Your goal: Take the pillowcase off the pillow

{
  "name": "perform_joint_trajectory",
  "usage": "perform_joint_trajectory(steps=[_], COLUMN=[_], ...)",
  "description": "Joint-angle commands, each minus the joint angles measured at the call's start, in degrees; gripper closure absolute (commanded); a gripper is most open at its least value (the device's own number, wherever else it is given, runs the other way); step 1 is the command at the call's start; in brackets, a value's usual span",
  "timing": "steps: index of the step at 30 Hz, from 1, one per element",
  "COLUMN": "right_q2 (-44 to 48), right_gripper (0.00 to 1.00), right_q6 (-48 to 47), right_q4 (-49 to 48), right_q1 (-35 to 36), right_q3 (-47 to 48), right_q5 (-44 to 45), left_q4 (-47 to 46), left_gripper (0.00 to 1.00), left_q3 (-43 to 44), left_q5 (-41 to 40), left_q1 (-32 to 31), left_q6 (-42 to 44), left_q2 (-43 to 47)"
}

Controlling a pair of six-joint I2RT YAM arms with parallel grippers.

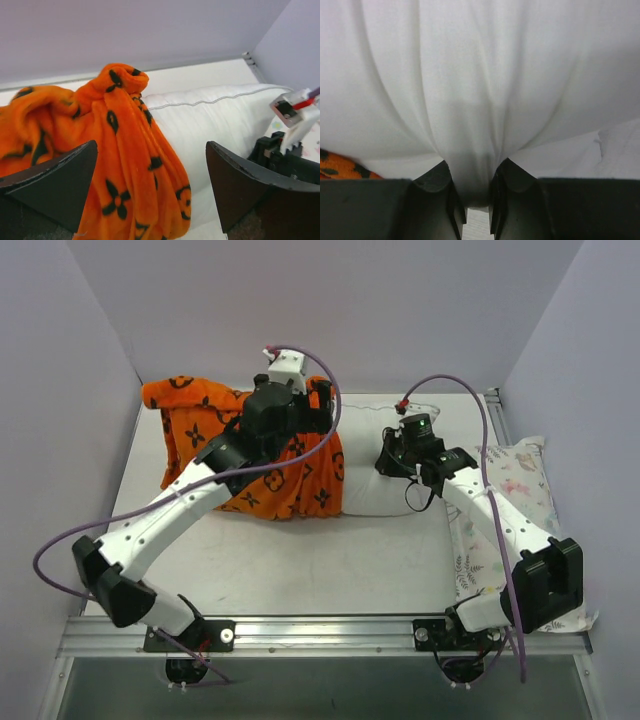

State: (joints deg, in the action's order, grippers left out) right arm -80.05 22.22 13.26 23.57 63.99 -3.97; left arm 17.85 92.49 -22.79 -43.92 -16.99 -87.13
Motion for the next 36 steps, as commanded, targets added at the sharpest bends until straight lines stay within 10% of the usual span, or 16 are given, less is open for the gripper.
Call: perform_joint_trajectory(steps=[1, 6, 9, 19, 23, 25, 36], right_q2=[0.2, 1.4, 0.5, 0.8, 2.3, 3.1, 6.1], right_gripper=[1.00, 1.00, 1.00, 1.00, 1.00, 1.00, 1.00], right_q6=[-0.5, -1.1, -1.6, -2.7, -2.5, -2.6, -1.7], right_q4=[4.9, 6.7, 8.3, 11.4, 12.1, 13.0, 22.2], right_q1=[-1.0, -1.2, -1.3, -2.0, -2.4, -2.7, -8.4], right_q3=[3.9, 5.5, 7.6, 10.1, 10.0, 11.1, 20.4], right_q5=[-1.2, -0.6, -1.0, -2.5, -1.8, -1.2, 2.7], left_q4=[-3.3, 0.0, -3.6, -3.3, 1.0, 3.8, 14.3], left_gripper=[0.03, 0.03, 0.02, 0.03, 0.54, 0.99, 1.00], left_q3=[-6.4, -19.9, -25.8, -22.4, -18.8, -16.4, -17.3], left_q5=[-11.3, -12.0, 2.0, 9.2, 2.7, -2.3, -26.5], left_q1=[-2.4, -0.7, 4.0, 8.9, 9.6, 10.1, 27.2], left_q6=[1.9, -2.6, -3.2, 1.2, 0.6, -1.5, -12.0], left_q2=[7.8, 11.5, 10.5, -0.6, -5.0, -7.1, -6.2])
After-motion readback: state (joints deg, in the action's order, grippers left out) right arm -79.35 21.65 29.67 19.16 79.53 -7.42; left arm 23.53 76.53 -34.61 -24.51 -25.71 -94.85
